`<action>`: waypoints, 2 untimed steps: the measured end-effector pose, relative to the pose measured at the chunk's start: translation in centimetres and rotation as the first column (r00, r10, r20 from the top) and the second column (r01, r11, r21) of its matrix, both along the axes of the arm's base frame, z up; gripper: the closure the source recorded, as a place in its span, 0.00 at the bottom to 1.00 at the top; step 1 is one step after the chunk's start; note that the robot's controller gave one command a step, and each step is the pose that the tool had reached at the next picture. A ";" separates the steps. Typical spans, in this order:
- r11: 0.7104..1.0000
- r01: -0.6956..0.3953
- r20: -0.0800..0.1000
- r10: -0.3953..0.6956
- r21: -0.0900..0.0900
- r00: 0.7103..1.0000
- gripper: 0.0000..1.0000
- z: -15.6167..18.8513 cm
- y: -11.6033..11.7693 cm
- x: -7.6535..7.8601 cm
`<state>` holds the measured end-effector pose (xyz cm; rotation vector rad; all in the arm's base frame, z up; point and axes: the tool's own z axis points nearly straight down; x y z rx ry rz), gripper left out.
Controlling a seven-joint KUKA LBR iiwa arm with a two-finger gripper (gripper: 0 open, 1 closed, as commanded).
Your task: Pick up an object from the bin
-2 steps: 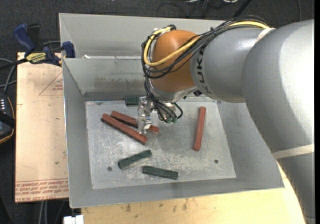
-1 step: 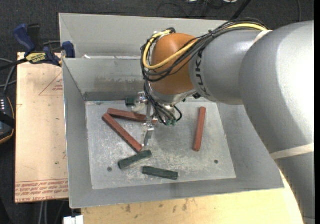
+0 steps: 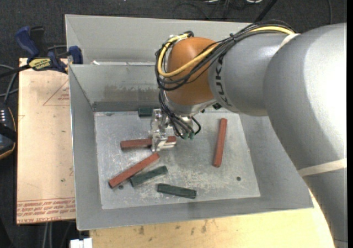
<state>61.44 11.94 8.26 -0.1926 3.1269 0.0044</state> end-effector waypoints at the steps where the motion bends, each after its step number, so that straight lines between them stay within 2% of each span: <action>1: 1.000 0.000 0.000 0.000 0.000 1.000 1.00 0.0 0.0 0.0; 2: 1.000 -0.004 -0.002 0.004 0.000 1.000 1.00 0.0 0.0 0.0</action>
Offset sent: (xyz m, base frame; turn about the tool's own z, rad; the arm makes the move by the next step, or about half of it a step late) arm 0.0023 0.0141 0.0590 -0.1561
